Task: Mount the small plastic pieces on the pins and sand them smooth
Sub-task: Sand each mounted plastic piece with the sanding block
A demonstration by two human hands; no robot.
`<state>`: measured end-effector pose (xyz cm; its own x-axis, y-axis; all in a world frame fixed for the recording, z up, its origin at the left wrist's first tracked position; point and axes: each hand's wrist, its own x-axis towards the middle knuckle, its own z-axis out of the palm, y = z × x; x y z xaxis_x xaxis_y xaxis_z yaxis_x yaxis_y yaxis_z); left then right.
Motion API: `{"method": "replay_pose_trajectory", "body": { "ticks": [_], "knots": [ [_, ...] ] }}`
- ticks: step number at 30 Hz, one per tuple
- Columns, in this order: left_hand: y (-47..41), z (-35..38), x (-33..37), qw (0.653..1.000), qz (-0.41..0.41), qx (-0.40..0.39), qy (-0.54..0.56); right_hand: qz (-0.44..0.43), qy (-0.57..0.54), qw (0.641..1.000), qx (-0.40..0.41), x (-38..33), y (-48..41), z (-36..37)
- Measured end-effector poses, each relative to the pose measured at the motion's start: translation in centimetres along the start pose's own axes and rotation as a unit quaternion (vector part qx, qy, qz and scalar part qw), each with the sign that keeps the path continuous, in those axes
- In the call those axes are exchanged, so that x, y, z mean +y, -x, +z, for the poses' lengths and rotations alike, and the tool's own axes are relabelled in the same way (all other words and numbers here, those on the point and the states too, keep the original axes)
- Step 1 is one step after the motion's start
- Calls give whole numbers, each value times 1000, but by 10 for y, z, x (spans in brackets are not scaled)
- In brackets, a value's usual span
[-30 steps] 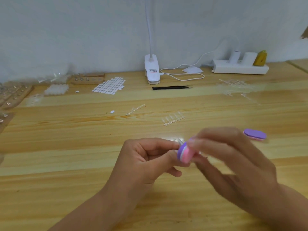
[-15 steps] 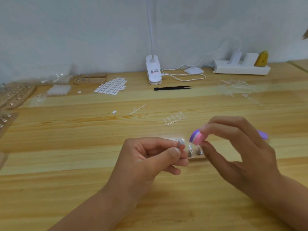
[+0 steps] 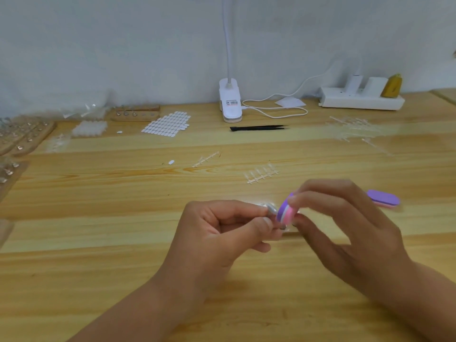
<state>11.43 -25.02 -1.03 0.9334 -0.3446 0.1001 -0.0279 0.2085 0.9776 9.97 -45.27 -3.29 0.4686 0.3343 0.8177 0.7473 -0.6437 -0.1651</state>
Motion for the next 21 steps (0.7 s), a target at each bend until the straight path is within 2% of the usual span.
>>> {"method": "replay_pose_trajectory", "body": {
  "ticks": [2,6,10,14,18,21],
  "knots": [
    [0,0,1,1000,-3,3,7,15,7,1000,10,1,-1,-1],
    [-1,2,0,1000,-1,2,-7,-31,-18,999,10,-10,0,3],
    [0,1,0,1000,1,3,6,-1,9,1000,3,0,0,0],
    [0,2,1,1000,6,0,4,-31,-11,999,5,-8,0,3],
    [1,2,-1,1000,4,13,7,-2,17,1000,6,-1,2,2],
    [0,3,0,1000,11,15,-3,-35,12,999,10,-9,2,4]
  ]
}}
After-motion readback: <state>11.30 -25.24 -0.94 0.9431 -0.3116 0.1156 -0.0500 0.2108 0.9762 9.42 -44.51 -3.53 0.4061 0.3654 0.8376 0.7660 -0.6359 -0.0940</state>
